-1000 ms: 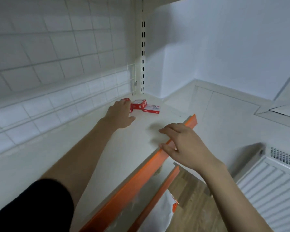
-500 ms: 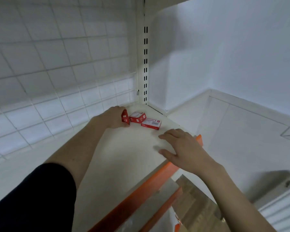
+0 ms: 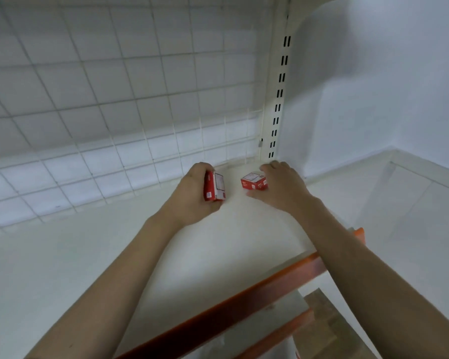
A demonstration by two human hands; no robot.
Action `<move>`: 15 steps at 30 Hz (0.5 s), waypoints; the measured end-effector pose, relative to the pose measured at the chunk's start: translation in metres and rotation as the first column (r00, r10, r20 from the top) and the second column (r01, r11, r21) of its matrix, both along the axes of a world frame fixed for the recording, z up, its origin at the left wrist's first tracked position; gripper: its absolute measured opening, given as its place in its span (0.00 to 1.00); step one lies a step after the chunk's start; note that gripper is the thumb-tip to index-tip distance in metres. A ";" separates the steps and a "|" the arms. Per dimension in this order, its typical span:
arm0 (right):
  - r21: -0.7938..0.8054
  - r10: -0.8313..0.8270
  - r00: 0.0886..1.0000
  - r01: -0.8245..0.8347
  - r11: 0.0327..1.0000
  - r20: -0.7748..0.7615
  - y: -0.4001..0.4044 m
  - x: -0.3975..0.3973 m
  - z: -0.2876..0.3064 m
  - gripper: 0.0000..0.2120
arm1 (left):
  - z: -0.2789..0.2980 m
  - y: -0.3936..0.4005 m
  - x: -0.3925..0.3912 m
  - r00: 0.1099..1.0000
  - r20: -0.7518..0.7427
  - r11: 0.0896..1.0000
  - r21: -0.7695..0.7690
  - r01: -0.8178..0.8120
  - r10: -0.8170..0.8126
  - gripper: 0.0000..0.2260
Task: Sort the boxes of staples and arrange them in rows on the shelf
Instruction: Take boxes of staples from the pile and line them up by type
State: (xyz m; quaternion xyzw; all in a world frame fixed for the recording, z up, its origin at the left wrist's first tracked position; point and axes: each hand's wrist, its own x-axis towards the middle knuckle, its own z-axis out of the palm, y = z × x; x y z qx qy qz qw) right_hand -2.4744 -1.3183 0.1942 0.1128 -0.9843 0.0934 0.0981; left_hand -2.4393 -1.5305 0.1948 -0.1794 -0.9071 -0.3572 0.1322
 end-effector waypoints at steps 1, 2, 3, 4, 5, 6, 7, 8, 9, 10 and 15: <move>0.013 -0.003 1.000 0.002 1.000 0.019 -0.002 -0.007 -0.001 0.33 | 0.000 -0.001 0.007 1.000 -0.012 1.000 0.018 -0.004 0.005 0.24; 0.023 -0.009 0.999 0.008 1.000 0.042 -0.004 -0.013 -0.002 0.34 | 0.001 -0.002 0.014 1.000 -0.023 0.999 0.042 -0.010 0.011 0.24; 0.030 -0.016 0.998 0.014 0.999 0.064 -0.006 -0.018 -0.003 0.34 | 0.001 -0.003 0.020 0.999 -0.031 0.997 0.070 -0.017 0.019 0.25; 0.037 -0.028 0.996 0.025 0.999 0.084 -0.006 -0.022 -0.005 0.35 | 0.001 -0.004 0.025 0.999 -0.041 0.995 0.094 -0.022 0.026 0.26; 0.041 -0.042 0.994 0.038 0.998 0.102 -0.006 -0.024 -0.007 0.35 | 0.000 -0.005 0.030 0.998 -0.054 0.993 0.112 -0.030 0.036 0.27; 0.040 -0.055 0.992 0.050 0.998 0.116 -0.006 -0.026 -0.010 0.35 | -0.001 -0.006 0.034 0.996 -0.071 0.991 0.125 -0.038 0.047 0.29; 0.029 -0.062 0.990 0.059 0.998 0.123 -0.005 -0.027 -0.012 0.34 | -0.002 -0.007 0.037 0.995 -0.087 0.990 0.132 -0.041 0.053 0.30; 0.008 -0.065 0.990 0.065 0.998 0.123 -0.005 -0.028 -0.014 0.32 | -0.003 -0.008 0.040 0.994 -0.100 0.990 0.134 -0.039 0.052 0.31; -0.016 -0.063 0.991 0.065 0.998 0.116 -0.005 -0.028 -0.016 0.30 | -0.004 -0.008 0.043 0.993 -0.109 0.991 0.132 -0.034 0.049 0.30; -0.037 -0.056 0.993 0.060 0.998 0.102 -0.006 -0.028 -0.017 0.28 | -0.005 -0.008 0.045 0.992 -0.116 0.991 0.129 -0.031 0.046 0.30; -0.093 0.027 1.000 -0.027 0.995 -0.005 -0.021 -0.016 -0.014 0.23 | -0.007 -0.012 0.060 0.988 -0.120 0.985 0.159 -0.073 0.093 0.27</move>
